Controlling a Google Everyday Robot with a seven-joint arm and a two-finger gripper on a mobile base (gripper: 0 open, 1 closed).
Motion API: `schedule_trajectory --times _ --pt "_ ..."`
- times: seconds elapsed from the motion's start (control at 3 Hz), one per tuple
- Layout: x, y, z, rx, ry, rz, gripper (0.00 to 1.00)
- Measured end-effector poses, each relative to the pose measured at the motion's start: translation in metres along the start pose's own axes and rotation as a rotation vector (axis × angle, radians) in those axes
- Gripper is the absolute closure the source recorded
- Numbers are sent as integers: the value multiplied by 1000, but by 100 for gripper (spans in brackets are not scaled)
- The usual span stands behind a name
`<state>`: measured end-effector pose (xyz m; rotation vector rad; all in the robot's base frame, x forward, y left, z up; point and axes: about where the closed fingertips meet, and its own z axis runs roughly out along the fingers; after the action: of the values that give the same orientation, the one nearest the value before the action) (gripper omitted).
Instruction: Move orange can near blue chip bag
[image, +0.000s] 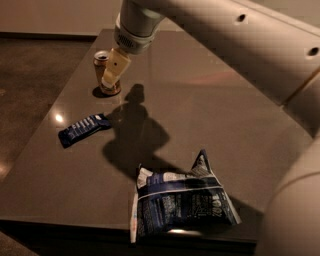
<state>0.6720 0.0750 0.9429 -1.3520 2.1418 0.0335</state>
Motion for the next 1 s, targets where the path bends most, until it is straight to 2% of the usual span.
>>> schedule_trajectory --times 0.33,0.67,1.0 --pt "-13 -8 26 13 35 50 0" --pt "-21 -5 46 -22 41 64 0" --pt "-28 5 58 -68 34 49 0"
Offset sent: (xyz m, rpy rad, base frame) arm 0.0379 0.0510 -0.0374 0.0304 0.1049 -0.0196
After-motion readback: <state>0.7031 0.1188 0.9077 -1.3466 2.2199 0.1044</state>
